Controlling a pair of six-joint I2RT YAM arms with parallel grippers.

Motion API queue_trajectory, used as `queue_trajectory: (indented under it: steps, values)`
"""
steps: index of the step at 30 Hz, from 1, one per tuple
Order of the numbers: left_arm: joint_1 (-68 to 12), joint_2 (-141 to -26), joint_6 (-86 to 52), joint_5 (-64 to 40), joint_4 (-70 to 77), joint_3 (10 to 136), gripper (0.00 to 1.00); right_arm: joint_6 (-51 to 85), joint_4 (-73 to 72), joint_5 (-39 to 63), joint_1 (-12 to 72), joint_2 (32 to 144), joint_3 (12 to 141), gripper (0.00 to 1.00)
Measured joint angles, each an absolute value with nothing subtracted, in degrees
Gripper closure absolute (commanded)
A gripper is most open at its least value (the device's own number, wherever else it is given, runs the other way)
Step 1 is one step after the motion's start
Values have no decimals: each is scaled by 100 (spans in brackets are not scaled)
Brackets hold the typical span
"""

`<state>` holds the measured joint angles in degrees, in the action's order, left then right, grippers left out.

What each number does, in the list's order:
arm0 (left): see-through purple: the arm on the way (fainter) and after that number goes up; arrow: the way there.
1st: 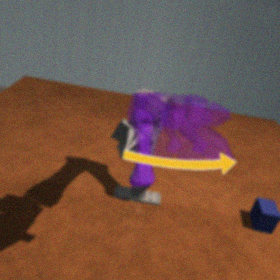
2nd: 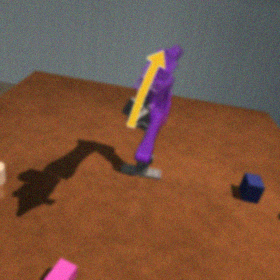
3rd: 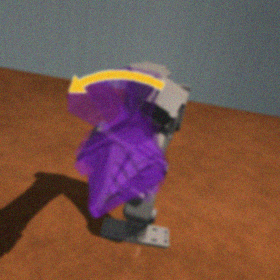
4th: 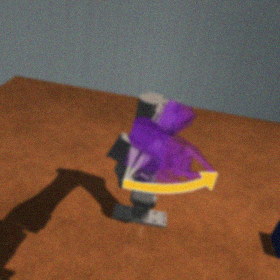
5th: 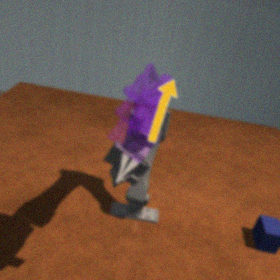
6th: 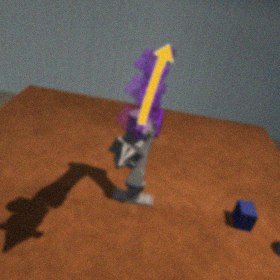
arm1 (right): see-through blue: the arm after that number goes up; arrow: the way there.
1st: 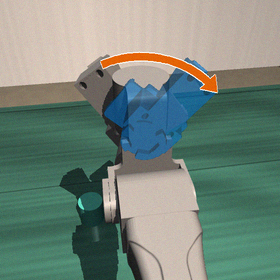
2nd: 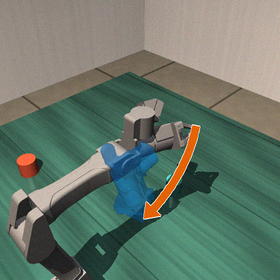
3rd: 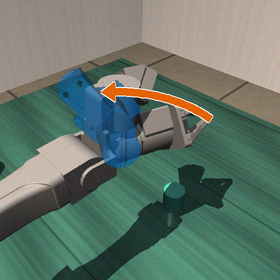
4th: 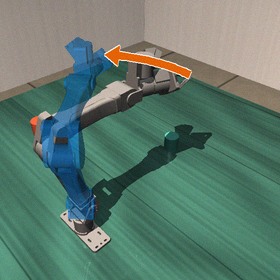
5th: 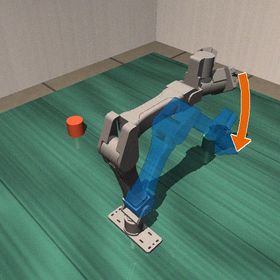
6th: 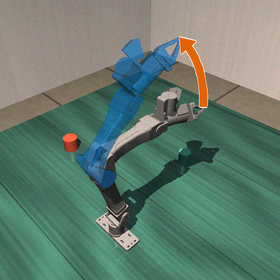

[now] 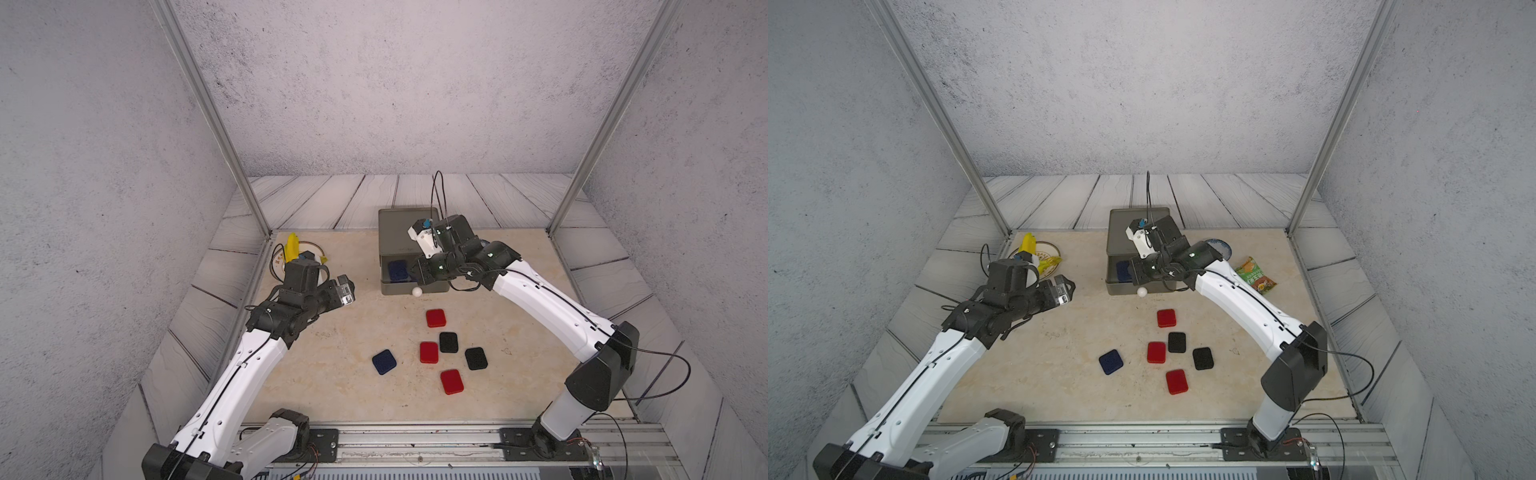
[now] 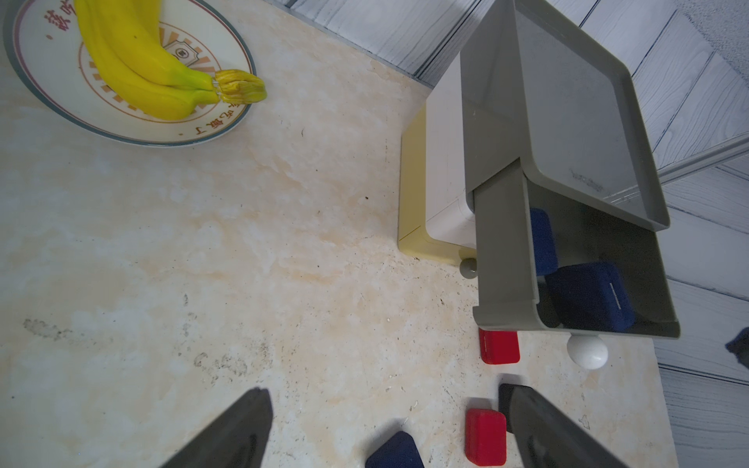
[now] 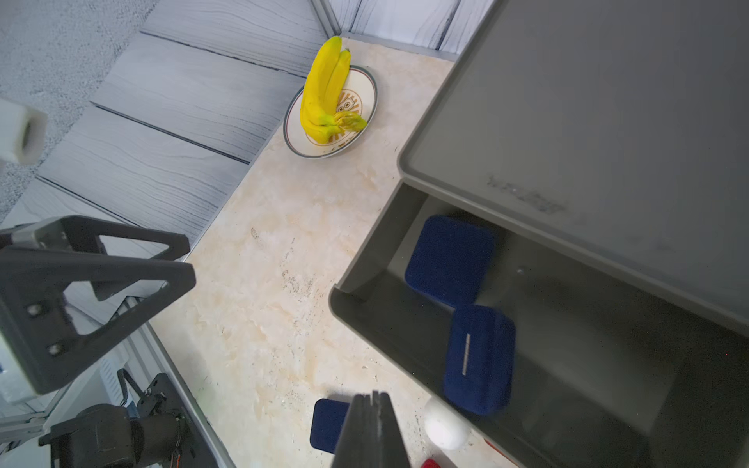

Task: Place the brooch boxes into the drawer by color
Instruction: Adjust the brooch box in the drawer.

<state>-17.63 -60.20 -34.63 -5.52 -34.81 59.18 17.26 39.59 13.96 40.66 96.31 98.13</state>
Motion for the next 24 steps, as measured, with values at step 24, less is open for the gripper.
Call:
queue_trajectory:
  steps: [24]
  values:
    - [-1671, -5979, -3330, -534, -3581, 5918, 2, 1507, 5216, -320, 4029, 10969, 10871, 100]
